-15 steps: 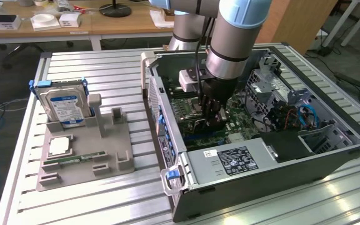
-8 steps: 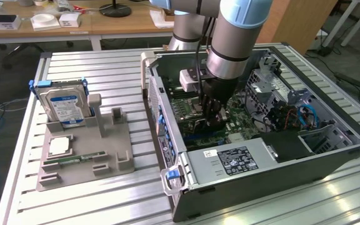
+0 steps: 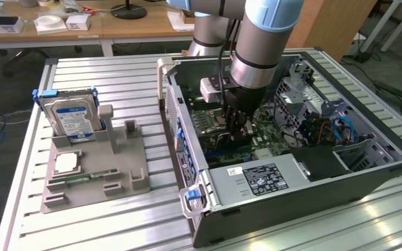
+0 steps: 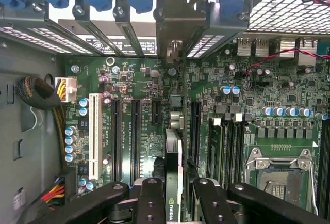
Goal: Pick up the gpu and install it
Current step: 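Insert the gpu into the slot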
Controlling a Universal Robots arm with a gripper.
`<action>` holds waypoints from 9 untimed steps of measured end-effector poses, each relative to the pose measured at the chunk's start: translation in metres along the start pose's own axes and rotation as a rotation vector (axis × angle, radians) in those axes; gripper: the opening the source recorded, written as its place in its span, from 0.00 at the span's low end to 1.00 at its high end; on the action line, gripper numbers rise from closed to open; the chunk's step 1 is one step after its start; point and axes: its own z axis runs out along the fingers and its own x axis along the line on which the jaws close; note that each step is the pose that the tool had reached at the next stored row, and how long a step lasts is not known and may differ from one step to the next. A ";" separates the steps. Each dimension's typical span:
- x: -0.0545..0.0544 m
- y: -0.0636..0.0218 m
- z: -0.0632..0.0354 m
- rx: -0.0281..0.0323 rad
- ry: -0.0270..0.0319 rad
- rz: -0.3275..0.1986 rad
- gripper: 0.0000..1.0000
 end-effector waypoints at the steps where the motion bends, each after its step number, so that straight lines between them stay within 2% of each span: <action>1: 0.000 0.0005 0.0002 -0.0001 -0.0001 0.000 0.26; 9: -0.001 0.0008 0.0040 -0.0002 -0.0010 0.000 0.26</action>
